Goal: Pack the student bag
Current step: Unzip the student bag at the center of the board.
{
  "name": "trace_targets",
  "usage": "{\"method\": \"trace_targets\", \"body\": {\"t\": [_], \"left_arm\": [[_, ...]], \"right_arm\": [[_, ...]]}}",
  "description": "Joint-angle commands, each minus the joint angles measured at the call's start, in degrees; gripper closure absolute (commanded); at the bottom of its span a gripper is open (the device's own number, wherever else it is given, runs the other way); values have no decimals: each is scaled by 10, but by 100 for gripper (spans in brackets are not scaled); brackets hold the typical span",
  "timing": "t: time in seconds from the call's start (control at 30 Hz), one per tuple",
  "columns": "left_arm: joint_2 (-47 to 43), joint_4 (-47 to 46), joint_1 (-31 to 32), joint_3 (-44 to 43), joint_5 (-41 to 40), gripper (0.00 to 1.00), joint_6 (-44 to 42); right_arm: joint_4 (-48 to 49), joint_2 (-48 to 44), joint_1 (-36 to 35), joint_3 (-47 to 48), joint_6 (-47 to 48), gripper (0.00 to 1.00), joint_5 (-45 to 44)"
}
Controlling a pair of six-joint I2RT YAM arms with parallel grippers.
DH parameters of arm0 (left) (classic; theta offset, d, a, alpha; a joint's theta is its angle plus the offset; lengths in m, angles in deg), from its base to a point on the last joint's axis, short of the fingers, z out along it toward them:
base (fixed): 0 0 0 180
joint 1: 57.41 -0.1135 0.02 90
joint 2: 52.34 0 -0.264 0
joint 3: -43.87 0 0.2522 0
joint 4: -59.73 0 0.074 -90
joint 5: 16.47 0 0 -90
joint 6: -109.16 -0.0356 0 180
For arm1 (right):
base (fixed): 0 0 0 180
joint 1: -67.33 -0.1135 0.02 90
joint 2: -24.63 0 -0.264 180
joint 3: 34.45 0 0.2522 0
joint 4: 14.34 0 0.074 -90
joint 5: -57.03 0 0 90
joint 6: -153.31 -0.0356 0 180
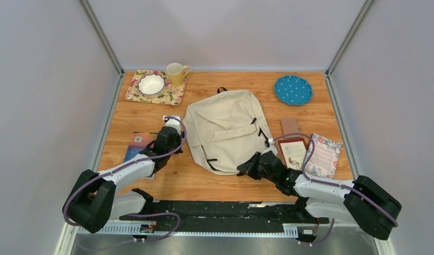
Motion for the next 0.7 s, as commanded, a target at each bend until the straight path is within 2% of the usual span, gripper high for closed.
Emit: {"method": "trace_targets", "body": {"t": [0.0, 0.1, 0.13, 0.2, 0.23, 0.3, 0.33, 0.43, 0.67], "left_arm": [[2, 28, -2, -12, -4, 100, -22], [-18, 39, -2, 2, 16, 90, 6], [-27, 43, -2, 6, 24, 84, 11], [-62, 55, -1, 7, 37, 76, 17], [-75, 58, -2, 3, 43, 60, 15], [-114, 90, -2, -4, 44, 51, 11], [-127, 98, -2, -10, 24, 42, 10], [-166, 137, -2, -26, -20, 26, 7], [-196, 207, -4, -54, -66, 21, 17]], "right_arm": [[-22, 7, 2, 11, 45, 99, 11], [-31, 13, 2, 41, 70, 78, 29], [-27, 12, 2, 48, 84, 64, 37], [-50, 5, 1, 81, 107, 58, 41], [-78, -3, 1, 92, 115, 53, 40], [-115, -32, 1, 126, 137, 50, 24], [-160, -42, 1, 137, 163, 49, 15], [-239, -87, 1, 178, 204, 47, -37], [-313, -157, 1, 210, 241, 46, -108]]}}
